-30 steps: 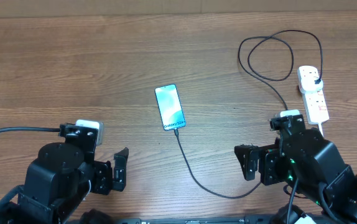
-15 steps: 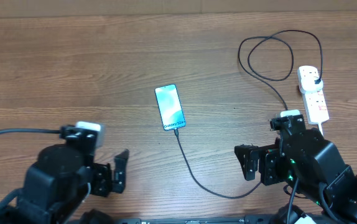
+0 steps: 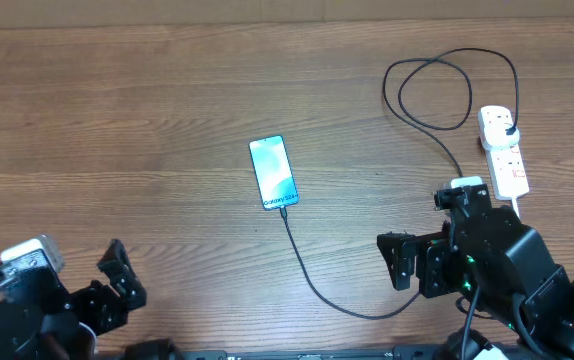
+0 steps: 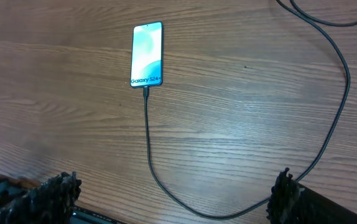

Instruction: Plug charger to phone and switch on socket

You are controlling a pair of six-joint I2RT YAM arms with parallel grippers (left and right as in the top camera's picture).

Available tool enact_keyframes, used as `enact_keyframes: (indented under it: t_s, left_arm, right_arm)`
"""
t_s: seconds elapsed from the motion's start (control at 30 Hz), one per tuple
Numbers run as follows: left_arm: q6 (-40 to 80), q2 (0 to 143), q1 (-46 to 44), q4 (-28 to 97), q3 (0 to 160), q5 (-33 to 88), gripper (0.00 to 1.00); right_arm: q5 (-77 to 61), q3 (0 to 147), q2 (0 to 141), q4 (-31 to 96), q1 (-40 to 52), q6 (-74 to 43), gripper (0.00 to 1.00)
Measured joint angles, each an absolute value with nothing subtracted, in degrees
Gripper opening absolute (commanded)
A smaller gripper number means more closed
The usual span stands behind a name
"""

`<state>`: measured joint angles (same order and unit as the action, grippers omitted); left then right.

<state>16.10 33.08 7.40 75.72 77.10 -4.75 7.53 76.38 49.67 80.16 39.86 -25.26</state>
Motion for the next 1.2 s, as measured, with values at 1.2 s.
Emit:
enact_keyframes:
  t_s: [1.2]
  left_arm:
    - [33.06,0.95,8.40,-13.32,4.95,3.27,1.00]
  right_arm:
    - [7.55,76.20,49.67,80.23,39.86,-25.28,1.00]
